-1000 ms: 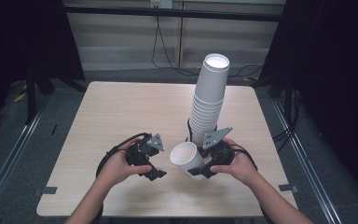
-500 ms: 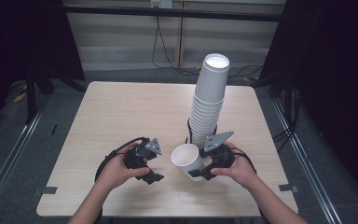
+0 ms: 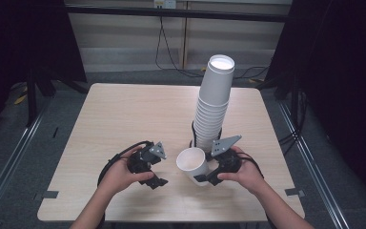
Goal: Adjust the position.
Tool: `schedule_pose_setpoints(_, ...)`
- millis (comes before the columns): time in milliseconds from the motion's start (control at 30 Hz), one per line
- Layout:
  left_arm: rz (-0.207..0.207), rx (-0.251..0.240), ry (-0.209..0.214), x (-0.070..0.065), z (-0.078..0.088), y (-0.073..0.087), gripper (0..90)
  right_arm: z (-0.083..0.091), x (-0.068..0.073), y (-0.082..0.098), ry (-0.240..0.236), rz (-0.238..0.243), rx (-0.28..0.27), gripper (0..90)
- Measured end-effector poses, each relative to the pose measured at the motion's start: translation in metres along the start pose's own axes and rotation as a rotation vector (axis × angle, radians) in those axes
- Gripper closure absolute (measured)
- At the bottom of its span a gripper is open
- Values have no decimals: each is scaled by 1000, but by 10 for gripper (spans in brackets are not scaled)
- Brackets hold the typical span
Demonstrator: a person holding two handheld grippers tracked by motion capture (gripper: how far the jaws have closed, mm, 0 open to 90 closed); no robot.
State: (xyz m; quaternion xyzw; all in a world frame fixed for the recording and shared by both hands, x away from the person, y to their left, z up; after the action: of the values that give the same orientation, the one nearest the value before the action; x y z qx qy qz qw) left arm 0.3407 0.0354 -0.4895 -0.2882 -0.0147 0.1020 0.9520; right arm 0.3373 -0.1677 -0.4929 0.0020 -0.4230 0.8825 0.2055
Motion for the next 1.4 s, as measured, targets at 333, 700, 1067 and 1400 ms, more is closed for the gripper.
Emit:
schedule_pose_setpoints(333,-6,10,2,0,0,0,149,1,-2,1,2,0,-12,190)
schedule_pose_setpoints(700,-8,10,6,0,-1,0,150,-9,-2,-5,1,19,-24,185)
schedule_pose_setpoints(1067,-19,9,6,-1,-1,-3,150,-4,-1,-1,-4,19,-31,180)
schedule_pose_setpoints(1400,-10,5,10,-2,-3,-4,151,-3,-1,2,-6,15,-38,179)
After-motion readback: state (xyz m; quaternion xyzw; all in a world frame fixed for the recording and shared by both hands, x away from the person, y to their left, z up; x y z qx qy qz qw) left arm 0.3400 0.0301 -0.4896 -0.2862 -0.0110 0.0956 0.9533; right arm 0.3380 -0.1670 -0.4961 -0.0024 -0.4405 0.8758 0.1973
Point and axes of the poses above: each handheld gripper's, and its own axes: z roughly backward along the jaws, y roughly out of its underside, x roughly to its left, the point moved 6 cm from there along -z, roughly forward along the jaws, and after that the axes turned 4 degrees about -z, right-handed, at the moved point
